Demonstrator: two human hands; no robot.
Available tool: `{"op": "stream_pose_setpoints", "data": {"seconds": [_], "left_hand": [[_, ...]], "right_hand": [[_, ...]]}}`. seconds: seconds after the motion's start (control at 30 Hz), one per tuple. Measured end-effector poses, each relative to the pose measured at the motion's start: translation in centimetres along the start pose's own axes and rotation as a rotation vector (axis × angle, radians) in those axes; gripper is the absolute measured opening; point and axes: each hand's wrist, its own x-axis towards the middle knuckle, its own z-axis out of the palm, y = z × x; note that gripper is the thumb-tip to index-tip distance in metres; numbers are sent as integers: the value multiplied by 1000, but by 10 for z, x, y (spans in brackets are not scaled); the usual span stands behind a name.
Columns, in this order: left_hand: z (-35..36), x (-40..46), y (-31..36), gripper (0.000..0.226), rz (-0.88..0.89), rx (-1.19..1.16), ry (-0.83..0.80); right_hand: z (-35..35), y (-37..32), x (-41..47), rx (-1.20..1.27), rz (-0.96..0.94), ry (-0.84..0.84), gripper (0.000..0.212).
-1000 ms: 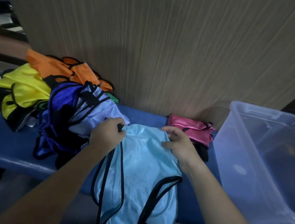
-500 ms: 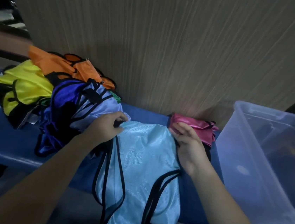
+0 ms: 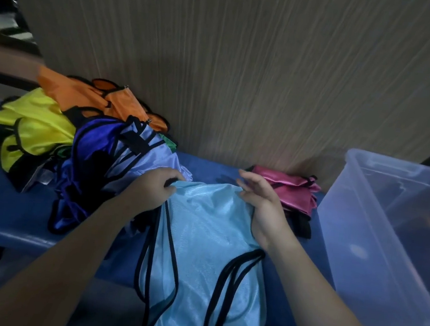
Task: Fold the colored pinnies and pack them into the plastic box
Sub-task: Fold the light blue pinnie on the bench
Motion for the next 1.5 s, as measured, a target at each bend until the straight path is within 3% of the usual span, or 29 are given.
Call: {"op": "stream_pose_setpoints", "data": {"seconds": [0.3, 0.5, 0.6, 0.7, 0.8, 0.9, 1.0, 1.1, 1.27, 1.33, 1.43, 1.5], "left_hand": [[4, 3, -1, 22, -99, -41, 53], [2, 4, 1, 11, -106, -39, 67], [0, 7, -2, 18, -46, 139, 68], [-4, 8, 2, 18, 13, 266, 58], [-9, 9, 5, 15, 44, 158, 45], [-14, 10, 6, 4, 37, 5, 47], [-17, 14, 5, 2, 17, 9, 12], [-19, 18, 2, 24, 5, 32, 4], [-23, 24, 3, 11, -15, -53, -136], [-26, 26, 5, 33, -72, -50, -245], [-22, 27, 8, 69, -161, 189, -337], [-20, 29, 7, 72, -169, 226, -344]], "right_hand": [[-17, 0, 10, -91, -140, 206, 32], [-23, 2, 7, -493, -263, 161, 36], [-22, 0, 11, -802, -275, 120, 24], [-18, -4, 11, -1134, -239, 43, 44], [-18, -8, 13, -1369, -161, 2, 53], [-18, -13, 17, -1507, -162, -45, 13], [-21, -14, 21, -1383, -168, -49, 23], [-25, -19, 24, -1002, -73, -62, 18], [-28, -31, 22, -585, 66, -108, 8], [-28, -34, 21, -627, 50, -132, 8], [-29, -35, 24, -887, -5, -137, 14], [-30, -33, 25, -994, -25, -138, 14]]}}
